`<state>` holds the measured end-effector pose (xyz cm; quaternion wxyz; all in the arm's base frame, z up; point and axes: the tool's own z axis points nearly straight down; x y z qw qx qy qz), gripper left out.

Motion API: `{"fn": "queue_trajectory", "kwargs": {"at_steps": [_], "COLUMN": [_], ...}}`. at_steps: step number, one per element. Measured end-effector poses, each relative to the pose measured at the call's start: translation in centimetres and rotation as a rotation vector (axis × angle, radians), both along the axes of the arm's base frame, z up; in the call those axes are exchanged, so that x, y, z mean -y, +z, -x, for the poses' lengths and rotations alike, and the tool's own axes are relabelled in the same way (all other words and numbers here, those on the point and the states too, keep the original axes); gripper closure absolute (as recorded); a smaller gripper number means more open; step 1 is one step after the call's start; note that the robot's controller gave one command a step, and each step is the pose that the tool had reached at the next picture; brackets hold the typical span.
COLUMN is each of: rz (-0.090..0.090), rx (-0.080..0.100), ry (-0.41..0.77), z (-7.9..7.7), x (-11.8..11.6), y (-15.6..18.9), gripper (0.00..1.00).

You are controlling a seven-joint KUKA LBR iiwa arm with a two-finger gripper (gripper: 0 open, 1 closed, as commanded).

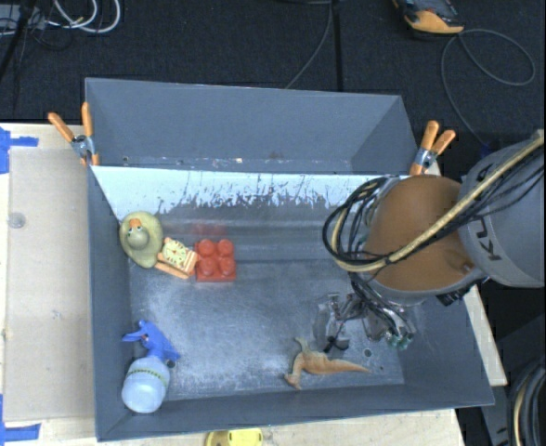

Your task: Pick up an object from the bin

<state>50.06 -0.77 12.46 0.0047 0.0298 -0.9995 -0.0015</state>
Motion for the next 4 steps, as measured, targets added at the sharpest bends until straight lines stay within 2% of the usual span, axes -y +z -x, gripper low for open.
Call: {"fn": "queue_trajectory", "kwargs": {"at_steps": [1,2,3,4], "rz": [-0.003,-0.003,-0.003,-0.003], "rx": [0.001,0.002,-0.001,0.002], "ry": [0.198,0.197,0.171,0.178], "z": [-1.3,-1.4,0.3,-0.3], "x": [0.4,0.4,-0.4,-2.2], "y": [-5.5,-5.4,-5.5,-5.5], "gripper": [0.0,0.0,0.0,1.0]}}
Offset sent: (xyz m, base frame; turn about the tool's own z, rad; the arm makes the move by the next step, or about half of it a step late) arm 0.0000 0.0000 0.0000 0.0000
